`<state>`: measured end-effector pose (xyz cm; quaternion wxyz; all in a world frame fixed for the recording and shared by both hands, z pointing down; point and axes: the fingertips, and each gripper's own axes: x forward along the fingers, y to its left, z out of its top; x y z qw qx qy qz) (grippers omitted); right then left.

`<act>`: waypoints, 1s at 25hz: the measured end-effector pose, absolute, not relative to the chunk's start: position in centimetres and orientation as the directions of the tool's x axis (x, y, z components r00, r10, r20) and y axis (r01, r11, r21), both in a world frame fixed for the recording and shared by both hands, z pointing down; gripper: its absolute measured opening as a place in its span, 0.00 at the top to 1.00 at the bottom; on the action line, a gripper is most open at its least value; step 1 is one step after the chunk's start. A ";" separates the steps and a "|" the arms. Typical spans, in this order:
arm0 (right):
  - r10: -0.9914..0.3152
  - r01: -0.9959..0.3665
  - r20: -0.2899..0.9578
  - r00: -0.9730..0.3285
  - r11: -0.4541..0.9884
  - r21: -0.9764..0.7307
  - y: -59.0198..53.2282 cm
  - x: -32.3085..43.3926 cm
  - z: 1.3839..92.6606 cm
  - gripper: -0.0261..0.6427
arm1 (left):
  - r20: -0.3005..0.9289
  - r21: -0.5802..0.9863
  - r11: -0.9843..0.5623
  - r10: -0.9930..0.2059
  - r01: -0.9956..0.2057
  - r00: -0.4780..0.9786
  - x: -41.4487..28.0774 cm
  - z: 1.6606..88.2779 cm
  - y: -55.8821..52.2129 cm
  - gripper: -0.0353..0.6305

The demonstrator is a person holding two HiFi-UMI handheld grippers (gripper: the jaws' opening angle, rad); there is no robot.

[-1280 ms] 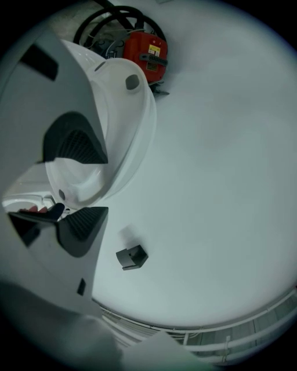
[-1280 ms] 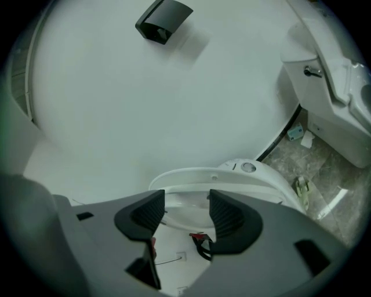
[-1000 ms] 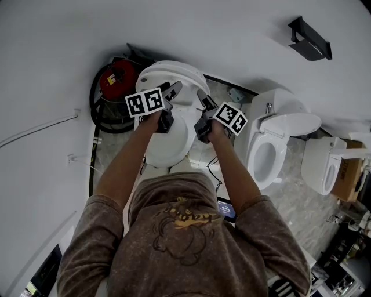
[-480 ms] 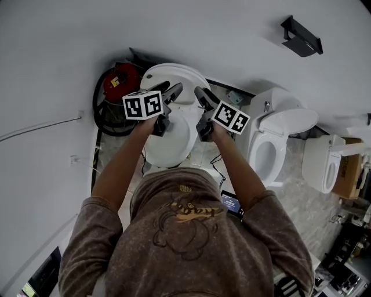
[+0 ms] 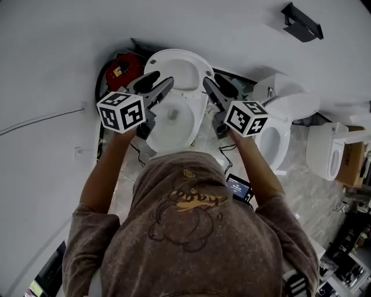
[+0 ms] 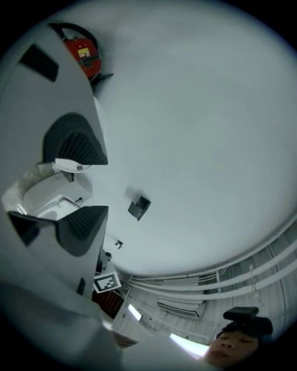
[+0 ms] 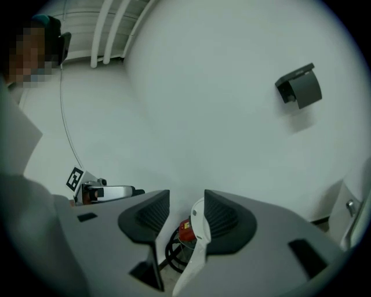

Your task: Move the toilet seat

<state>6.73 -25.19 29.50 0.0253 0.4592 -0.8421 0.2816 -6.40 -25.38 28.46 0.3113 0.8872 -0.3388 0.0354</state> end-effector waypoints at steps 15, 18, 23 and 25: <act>-0.745 -0.795 0.277 -0.607 0.575 -0.194 -19.9 5.3 24.6 0.79 | 0.155 0.306 -0.676 -0.659 -0.670 0.736 -7.7 23.8 -20.8 0.69; -0.749 -0.792 0.261 -0.609 0.590 -0.153 -19.9 5.3 23.7 0.88 | 0.144 0.270 -0.678 -0.674 -0.684 0.725 -8.0 23.5 -20.3 0.83; -0.759 -0.798 0.244 -0.603 0.576 -0.179 -19.9 6.2 24.3 0.96 | 0.098 0.311 -0.667 -0.686 -0.677 0.721 -7.8 23.9 -20.0 0.93; -0.762 -0.800 0.243 -0.600 0.575 -0.173 -19.7 6.1 24.6 0.96 | 0.082 0.305 -0.672 -0.688 -0.675 0.721 -7.6 23.8 -20.0 0.93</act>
